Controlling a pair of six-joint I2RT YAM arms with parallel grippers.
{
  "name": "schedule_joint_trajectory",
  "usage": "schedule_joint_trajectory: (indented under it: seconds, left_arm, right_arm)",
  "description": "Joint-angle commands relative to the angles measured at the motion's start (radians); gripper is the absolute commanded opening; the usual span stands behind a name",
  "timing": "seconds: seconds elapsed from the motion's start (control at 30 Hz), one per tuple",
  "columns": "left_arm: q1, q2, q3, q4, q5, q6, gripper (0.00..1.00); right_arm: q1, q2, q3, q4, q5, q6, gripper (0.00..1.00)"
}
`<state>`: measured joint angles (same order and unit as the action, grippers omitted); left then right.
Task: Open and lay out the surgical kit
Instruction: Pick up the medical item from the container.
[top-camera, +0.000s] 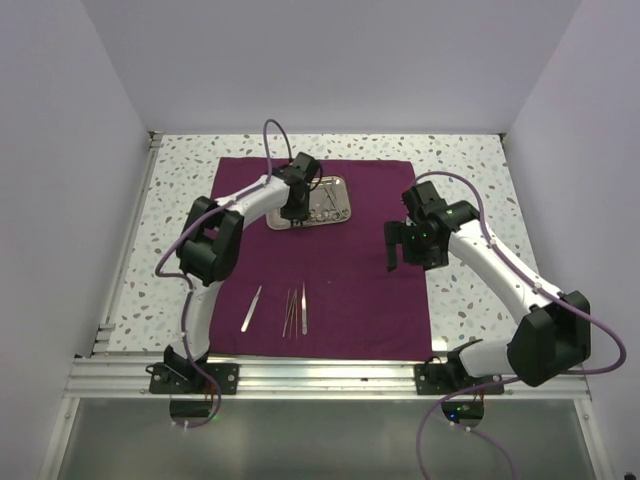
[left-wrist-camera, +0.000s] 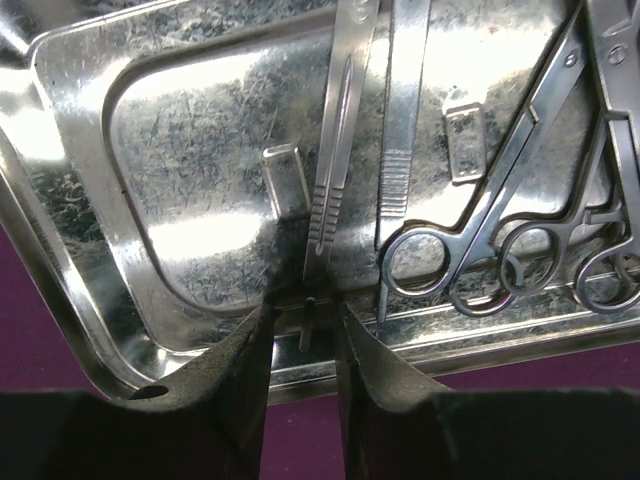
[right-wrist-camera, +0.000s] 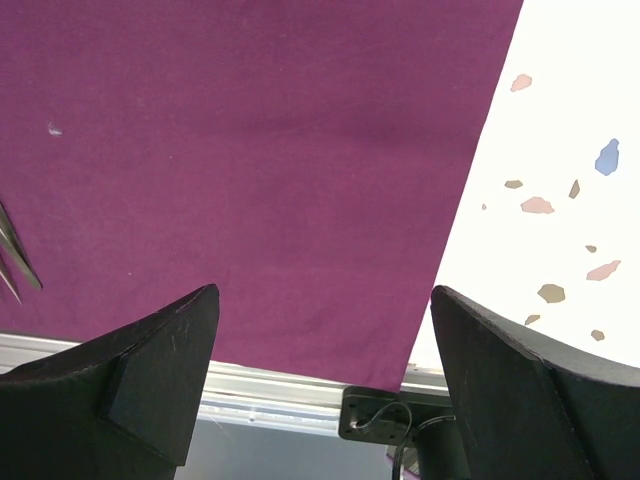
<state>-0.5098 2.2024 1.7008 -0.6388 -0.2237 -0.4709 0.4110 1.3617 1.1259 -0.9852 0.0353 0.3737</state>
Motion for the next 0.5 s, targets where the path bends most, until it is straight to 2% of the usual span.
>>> schedule_joint_trajectory:
  seconds: [0.0,0.1,0.2,0.3,0.47]
  left_arm:
    - [-0.012,0.112,0.009,-0.039,0.024,-0.005,0.34]
    - [-0.012,0.134,0.026,-0.041,0.030,-0.005,0.34]
    - [-0.012,0.149,0.028,-0.041,0.035,-0.014,0.25]
    - [-0.012,0.158,0.026,-0.055,0.023,-0.021,0.22]
    - [-0.012,0.157,-0.006,-0.055,0.009,-0.026,0.06]
  right_arm:
    - [-0.005,-0.038,0.018,-0.015,0.005,-0.030,0.90]
    - [-0.008,-0.050,0.018,-0.024,0.012,-0.035,0.91]
    - [-0.008,-0.065,0.008,-0.029,0.020,-0.036,0.91]
    - [-0.011,-0.078,0.005,-0.036,0.025,-0.036,0.91]
    - [-0.012,-0.099,-0.005,-0.043,0.028,-0.038,0.91]
